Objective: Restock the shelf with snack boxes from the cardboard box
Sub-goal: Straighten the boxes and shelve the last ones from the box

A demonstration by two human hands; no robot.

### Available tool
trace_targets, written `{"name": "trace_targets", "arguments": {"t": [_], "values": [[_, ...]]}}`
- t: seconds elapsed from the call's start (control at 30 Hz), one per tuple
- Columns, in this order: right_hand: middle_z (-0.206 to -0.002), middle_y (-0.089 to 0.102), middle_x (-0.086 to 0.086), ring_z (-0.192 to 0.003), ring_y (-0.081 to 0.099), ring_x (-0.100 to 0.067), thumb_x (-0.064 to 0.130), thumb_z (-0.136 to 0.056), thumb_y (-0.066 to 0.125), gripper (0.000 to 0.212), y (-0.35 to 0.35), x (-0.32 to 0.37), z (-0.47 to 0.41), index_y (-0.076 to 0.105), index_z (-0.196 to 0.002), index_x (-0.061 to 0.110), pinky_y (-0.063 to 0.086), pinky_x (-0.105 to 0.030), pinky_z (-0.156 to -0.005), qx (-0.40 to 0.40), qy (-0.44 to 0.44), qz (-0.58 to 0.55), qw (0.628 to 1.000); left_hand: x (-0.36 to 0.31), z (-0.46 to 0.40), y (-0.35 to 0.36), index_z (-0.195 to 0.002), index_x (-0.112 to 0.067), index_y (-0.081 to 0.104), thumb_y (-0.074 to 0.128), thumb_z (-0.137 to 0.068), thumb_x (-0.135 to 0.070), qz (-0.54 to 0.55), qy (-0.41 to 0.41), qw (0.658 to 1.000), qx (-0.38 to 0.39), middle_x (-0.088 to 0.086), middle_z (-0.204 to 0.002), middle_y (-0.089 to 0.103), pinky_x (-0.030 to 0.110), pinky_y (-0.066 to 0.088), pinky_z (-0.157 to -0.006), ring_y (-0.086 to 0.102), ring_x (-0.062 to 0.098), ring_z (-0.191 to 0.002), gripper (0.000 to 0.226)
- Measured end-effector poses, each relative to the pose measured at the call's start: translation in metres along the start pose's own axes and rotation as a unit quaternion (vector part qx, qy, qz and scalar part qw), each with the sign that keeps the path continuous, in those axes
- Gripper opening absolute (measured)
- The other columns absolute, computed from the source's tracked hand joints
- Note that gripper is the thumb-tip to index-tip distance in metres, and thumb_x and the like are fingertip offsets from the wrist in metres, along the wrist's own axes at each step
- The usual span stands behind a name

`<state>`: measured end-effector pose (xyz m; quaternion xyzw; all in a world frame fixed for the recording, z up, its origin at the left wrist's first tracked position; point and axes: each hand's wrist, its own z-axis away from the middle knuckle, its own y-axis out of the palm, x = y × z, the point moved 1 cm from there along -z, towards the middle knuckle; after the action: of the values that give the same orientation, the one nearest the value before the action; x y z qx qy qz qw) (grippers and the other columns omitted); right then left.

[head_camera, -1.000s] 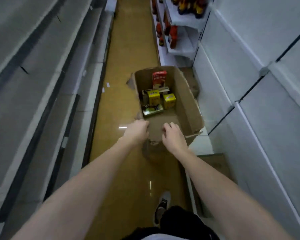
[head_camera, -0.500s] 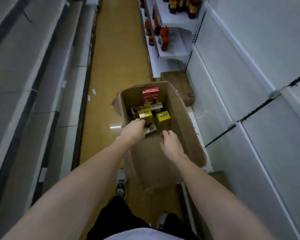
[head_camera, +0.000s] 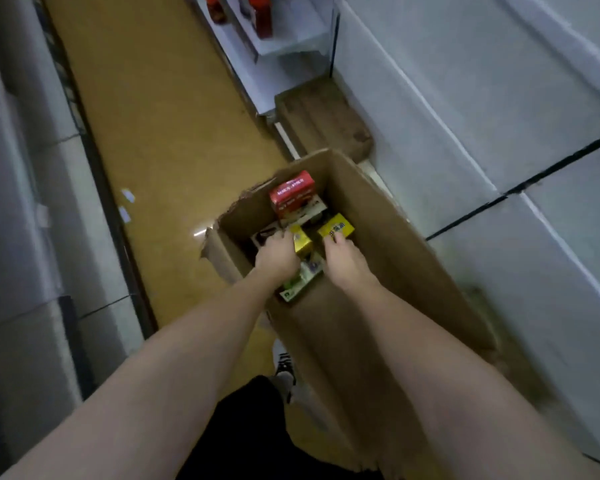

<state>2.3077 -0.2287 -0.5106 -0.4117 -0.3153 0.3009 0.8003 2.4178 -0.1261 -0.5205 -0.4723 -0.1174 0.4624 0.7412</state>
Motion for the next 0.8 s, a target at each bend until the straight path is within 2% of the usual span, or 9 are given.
{"name": "trace_targets", "arguments": {"t": [0.1,0.2,0.27,0.33,0.4,0.5,0.67,0.8], "values": [[-0.144,0.034,-0.012,-0.115,0.055,-0.039,0.017,-0.092,0.062,0.054,0.014,-0.004,-0.035,0.040,-0.141,0.011,0.046,-0.046,-0.093,0.038,0.030,-0.001,0.999,0.007,-0.028,0.012,-0.147,-0.011,0.030,0.066,-0.089,-0.031,-0.029,-0.003,0.999,0.019,0.015,-0.145,0.039,0.049,0.042,-0.105,0.040,0.036,-0.132,0.071],[-0.156,0.020,-0.010,-0.121,0.053,-0.041,0.019,-0.091,0.065,0.067,0.032,-0.010,-0.064,0.031,-0.148,0.016,0.046,-0.048,-0.096,0.075,0.049,-0.017,0.996,0.015,-0.053,0.025,-0.148,-0.015,0.026,0.068,-0.087,-0.037,-0.042,-0.017,0.998,0.041,0.013,-0.150,0.033,0.057,0.035,-0.109,0.034,0.037,-0.136,0.077],[-0.164,0.004,-0.007,-0.130,0.046,-0.040,0.014,-0.091,0.064,0.079,0.040,-0.014,-0.081,0.019,-0.156,0.021,0.043,-0.047,-0.102,0.096,0.049,-0.028,0.994,0.019,-0.068,0.030,-0.151,-0.017,0.022,0.068,-0.086,-0.041,-0.041,-0.036,0.997,0.058,0.010,-0.154,0.027,0.057,0.035,-0.110,0.032,0.036,-0.139,0.083],[-0.165,-0.008,-0.005,-0.135,0.042,-0.039,0.012,-0.091,0.064,0.085,0.046,-0.019,-0.092,0.012,-0.158,0.023,0.042,-0.045,-0.104,0.114,0.048,-0.026,0.992,0.021,-0.079,0.035,-0.151,-0.015,0.022,0.070,-0.086,-0.041,-0.050,-0.044,0.995,0.080,0.012,-0.153,0.030,0.052,0.039,-0.108,0.036,0.035,-0.137,0.084],[-0.165,-0.009,-0.006,-0.134,0.044,-0.039,0.012,-0.091,0.065,0.084,0.053,-0.023,-0.101,0.015,-0.157,0.022,0.044,-0.044,-0.102,0.135,0.042,0.001,0.990,0.023,-0.086,0.042,-0.151,-0.014,0.023,0.070,-0.086,-0.037,-0.049,-0.035,0.993,0.099,0.013,-0.149,0.036,0.049,0.041,-0.105,0.041,0.033,-0.134,0.083],[-0.165,-0.009,-0.010,-0.132,0.046,-0.040,0.008,-0.093,0.058,0.077,0.058,-0.028,-0.108,0.017,-0.157,0.021,0.047,-0.045,-0.100,0.153,0.027,0.050,0.987,0.023,-0.091,0.054,-0.150,-0.014,0.024,0.071,-0.086,-0.028,-0.036,-0.022,0.995,0.085,0.013,-0.149,0.037,0.048,0.044,-0.105,0.044,0.032,-0.132,0.081],[-0.165,-0.013,-0.008,-0.132,0.048,-0.038,0.010,-0.090,0.066,0.091,0.066,-0.025,-0.119,0.008,-0.159,0.024,0.050,-0.042,-0.097,0.128,-0.012,0.093,0.987,0.020,-0.088,0.064,-0.149,-0.011,0.027,0.071,-0.084,-0.016,-0.031,-0.008,0.999,0.033,0.016,-0.147,0.039,0.046,0.043,-0.107,0.041,0.034,-0.133,0.079],[-0.165,-0.004,-0.012,-0.131,0.049,-0.036,0.015,-0.091,0.067,0.085,0.072,-0.021,-0.125,0.014,-0.158,0.024,0.054,-0.041,-0.090,0.113,-0.012,0.128,0.985,0.018,-0.087,0.067,-0.149,-0.011,0.026,0.074,-0.083,-0.015,-0.028,-0.009,0.999,0.026,0.016,-0.147,0.039,0.046,0.041,-0.109,0.039,0.035,-0.135,0.082]]}}
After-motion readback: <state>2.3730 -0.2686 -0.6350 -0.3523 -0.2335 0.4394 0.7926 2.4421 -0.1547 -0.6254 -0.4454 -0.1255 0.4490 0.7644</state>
